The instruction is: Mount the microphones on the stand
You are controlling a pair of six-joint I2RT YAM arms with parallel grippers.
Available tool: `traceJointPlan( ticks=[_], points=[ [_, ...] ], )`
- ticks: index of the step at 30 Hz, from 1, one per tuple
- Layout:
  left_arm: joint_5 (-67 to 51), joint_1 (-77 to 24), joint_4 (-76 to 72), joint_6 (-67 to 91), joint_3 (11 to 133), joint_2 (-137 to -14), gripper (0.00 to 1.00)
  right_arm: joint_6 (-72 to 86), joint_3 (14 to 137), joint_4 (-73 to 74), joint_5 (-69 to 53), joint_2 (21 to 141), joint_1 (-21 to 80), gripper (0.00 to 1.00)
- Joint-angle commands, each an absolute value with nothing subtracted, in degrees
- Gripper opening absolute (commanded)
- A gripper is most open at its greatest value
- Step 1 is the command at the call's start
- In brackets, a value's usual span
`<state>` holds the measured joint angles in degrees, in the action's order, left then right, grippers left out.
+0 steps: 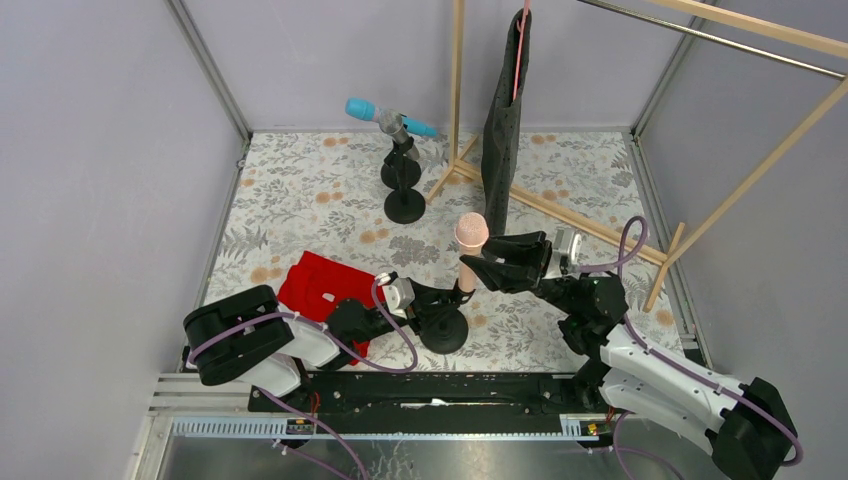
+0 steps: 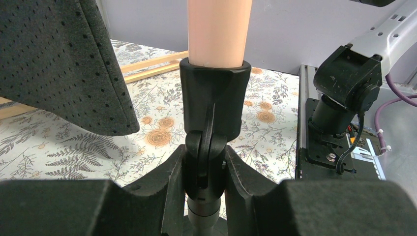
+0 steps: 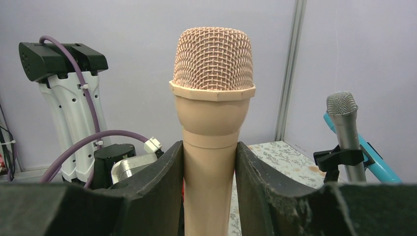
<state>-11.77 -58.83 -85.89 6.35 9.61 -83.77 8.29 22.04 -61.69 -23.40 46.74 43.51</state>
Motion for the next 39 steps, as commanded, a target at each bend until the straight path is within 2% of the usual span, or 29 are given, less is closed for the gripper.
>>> traceJointPlan(
  ticks=[1,39],
  points=[
    [-10.28,-58.67,-91.23,7.82,8.66,-84.73,0.0,7.99,18.2,-52.11,-24.22,47.41,43.42,0.0],
    [-10.19,-58.63,-91.58,7.89,8.51,-85.85,0.0,15.02,4.16,-44.93,-14.41,32.95,43.42,0.0]
  ],
)
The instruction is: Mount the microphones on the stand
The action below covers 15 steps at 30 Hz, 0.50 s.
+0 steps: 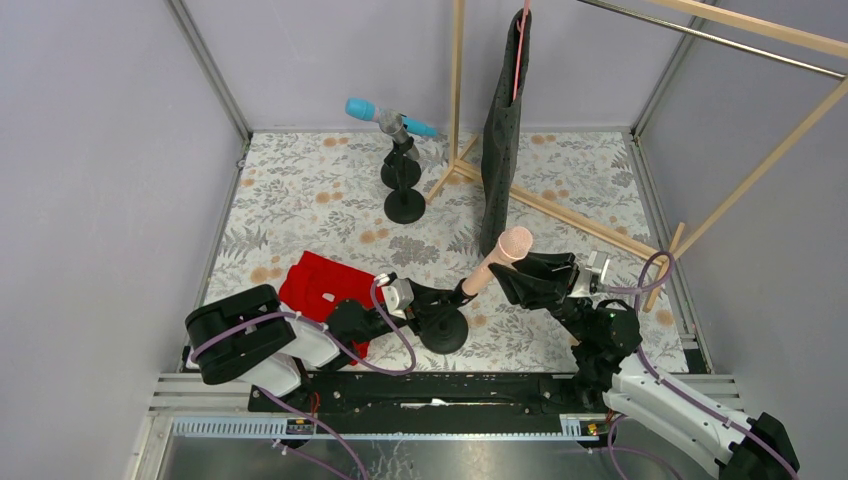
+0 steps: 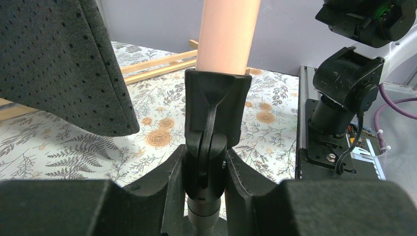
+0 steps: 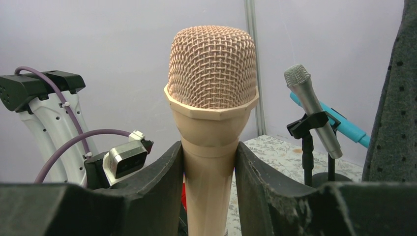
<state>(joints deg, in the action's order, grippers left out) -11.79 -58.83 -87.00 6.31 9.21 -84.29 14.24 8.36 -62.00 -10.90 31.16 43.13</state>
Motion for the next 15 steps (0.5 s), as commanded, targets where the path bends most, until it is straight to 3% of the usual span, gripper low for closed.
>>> traceJointPlan(
  ticks=[1,15],
  points=[
    [-10.29,-58.62,-91.65,7.92,8.6,-85.99,0.0,15.29,4.07,-45.01,-14.52,33.25,43.42,0.0],
    [-10.26,-58.64,-91.76,8.08,8.88,-86.71,0.0,18.11,2.62,-48.06,-17.39,40.96,44.06,0.0]
  ],
)
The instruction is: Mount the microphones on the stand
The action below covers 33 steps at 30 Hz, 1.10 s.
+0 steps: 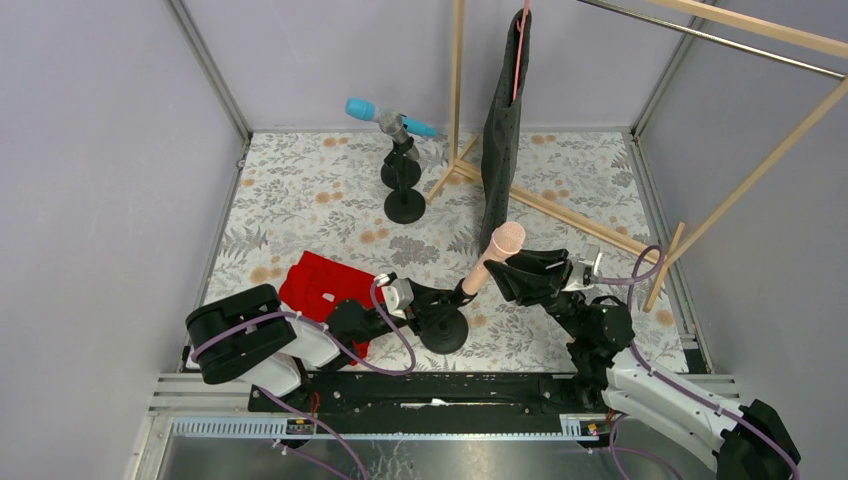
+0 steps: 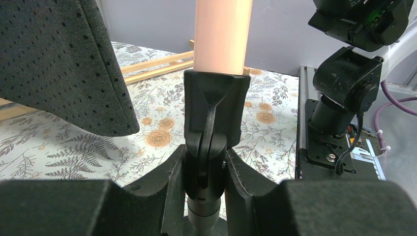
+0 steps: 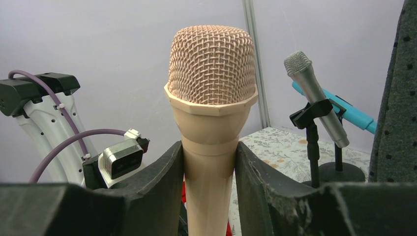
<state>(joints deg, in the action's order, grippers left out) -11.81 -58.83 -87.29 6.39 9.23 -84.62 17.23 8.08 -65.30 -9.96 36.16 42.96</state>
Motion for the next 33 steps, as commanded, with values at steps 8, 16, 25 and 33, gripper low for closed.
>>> traceJointPlan(
  ticks=[8,16,25,33],
  points=[
    [-10.26,-58.62,-91.76,8.43,9.31,-87.37,0.0,17.94,0.45,-48.1,-16.7,43.64,46.09,0.0],
    [-10.28,-58.61,-91.76,8.53,9.66,-87.71,0.0,17.79,-1.78,-49.22,-15.1,45.41,48.29,0.0],
    [-10.45,-58.62,-91.67,8.4,9.59,-87.63,0.0,17.05,-1.78,-46.62,-11.77,39.45,48.95,0.03],
    [-11.29,-58.59,-91.66,8.94,10.08,-88.56,0.0,13.99,4.4,-37.63,-9.62,29.62,48.92,0.51]
  ],
)
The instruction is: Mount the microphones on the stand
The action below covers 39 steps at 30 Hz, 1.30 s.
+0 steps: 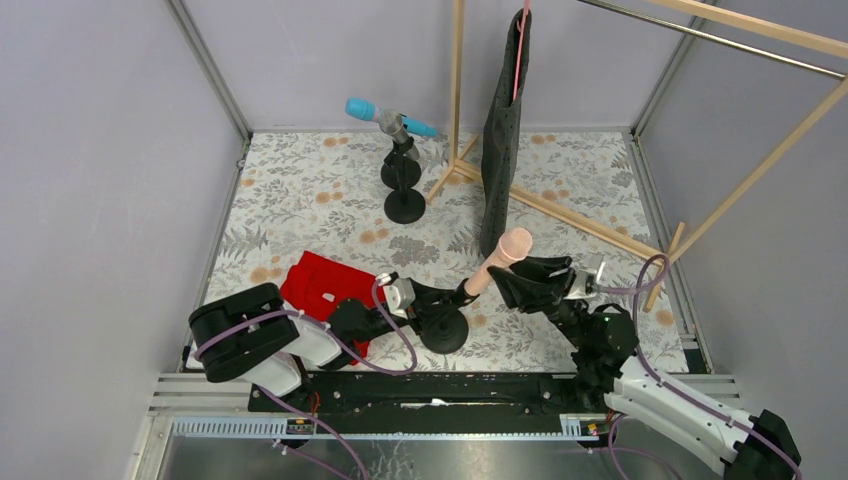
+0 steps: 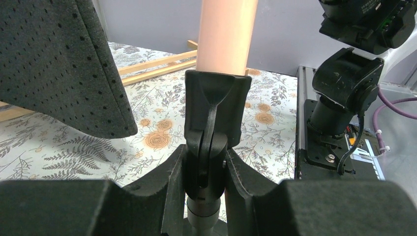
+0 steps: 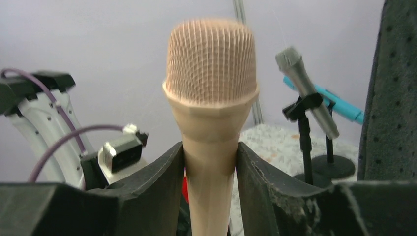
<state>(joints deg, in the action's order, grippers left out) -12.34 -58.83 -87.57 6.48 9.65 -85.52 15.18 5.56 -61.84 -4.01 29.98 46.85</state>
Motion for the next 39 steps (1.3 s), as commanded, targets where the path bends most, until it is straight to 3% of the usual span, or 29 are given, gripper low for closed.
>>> traceJointPlan(
  ticks=[1,6,8,27,35,39],
  points=[
    [-11.39,-58.62,-91.67,9.01,10.22,-88.78,0.0,13.8,5.3,-37.27,-9.4,29.28,48.93,0.58],
    [-11.85,-58.63,-91.67,9.51,10.79,-89.69,0.0,13.38,8.96,-37.23,-9.23,30.43,48.95,0.85],
    [-12.0,-58.62,-91.67,9.58,10.81,-89.78,0.0,13.19,9.83,-37.89,-9.15,31.16,48.93,0.88],
    [-11.97,-58.68,-91.67,9.75,10.54,-90.2,0.0,6.82,21.62,-38.36,-1.68,34.08,48.91,0.87],
    [-11.8,-58.63,-91.67,9.77,10.2,-89.74,0.0,6.76,22.1,-38.83,4.37,32.68,48.95,0.74],
    [-11.78,-58.62,-91.67,9.5,10.13,-89.65,0.0,6.9,21.63,-37.33,5.96,30.61,48.95,0.73]
  ],
)
